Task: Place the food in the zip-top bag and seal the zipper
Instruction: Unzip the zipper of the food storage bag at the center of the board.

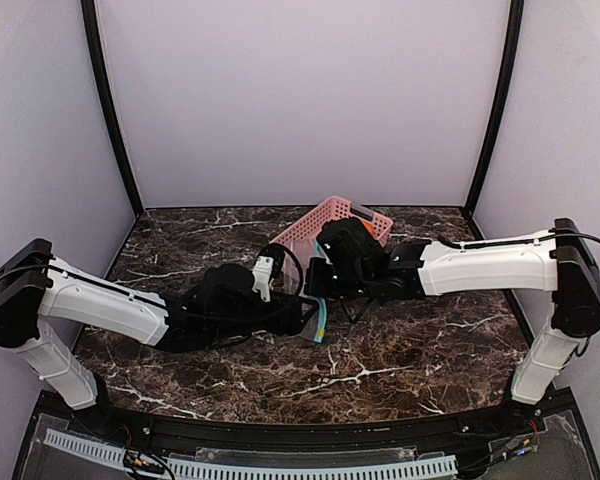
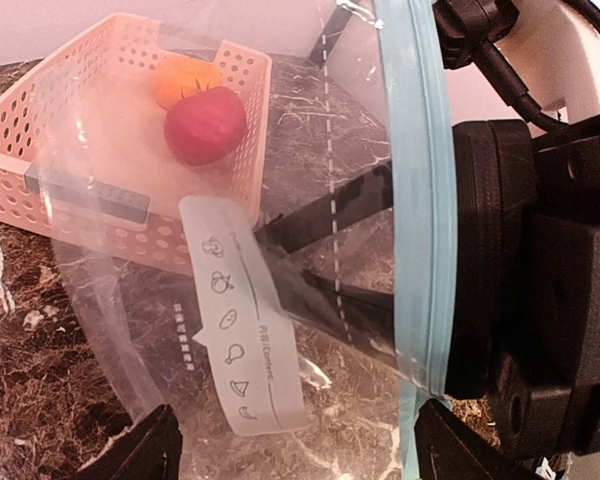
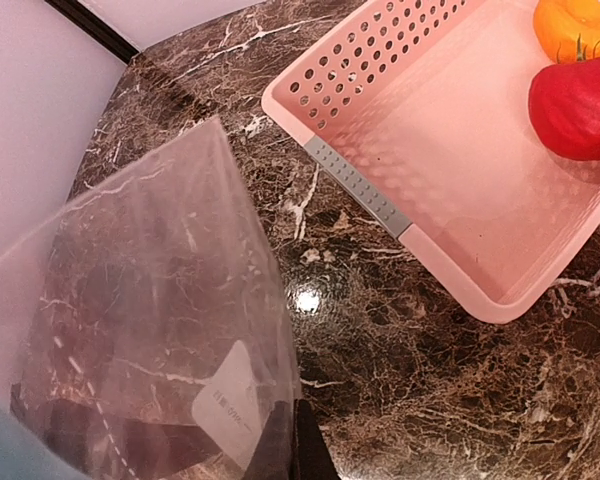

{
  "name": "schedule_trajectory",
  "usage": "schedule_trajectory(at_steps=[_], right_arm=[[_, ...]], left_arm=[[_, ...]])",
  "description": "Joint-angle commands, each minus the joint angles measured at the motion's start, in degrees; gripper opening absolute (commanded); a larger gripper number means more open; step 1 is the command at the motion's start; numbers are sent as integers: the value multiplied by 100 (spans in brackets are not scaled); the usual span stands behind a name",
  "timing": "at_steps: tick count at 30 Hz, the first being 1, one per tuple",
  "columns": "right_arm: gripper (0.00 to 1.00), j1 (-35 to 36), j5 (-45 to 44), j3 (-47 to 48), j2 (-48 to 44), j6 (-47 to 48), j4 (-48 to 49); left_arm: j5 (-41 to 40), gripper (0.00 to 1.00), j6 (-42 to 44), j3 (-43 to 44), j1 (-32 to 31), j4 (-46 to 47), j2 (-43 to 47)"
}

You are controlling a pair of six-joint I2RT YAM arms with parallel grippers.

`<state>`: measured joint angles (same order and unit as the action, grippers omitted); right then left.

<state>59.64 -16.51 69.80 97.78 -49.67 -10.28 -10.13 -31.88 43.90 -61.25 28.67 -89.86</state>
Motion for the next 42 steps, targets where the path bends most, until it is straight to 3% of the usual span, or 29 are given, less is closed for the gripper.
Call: schedule_trajectory(at_steps=[1,11,28,42], right_arm=[[0,60,-14,-10,-171,-31,128],[0,65,-45,16,-163,-24,108],[0,64,-194,-98,-317,-12,-35],[0,65,-93,-214,-310,-69,-24]], left_arm=[[246,81,90,85,12,444,-37],[259,82,43,32,15,647,-32],[-433,74,221,218,16,-179,-130],[-1013,50,617,591,17,-805,-153]])
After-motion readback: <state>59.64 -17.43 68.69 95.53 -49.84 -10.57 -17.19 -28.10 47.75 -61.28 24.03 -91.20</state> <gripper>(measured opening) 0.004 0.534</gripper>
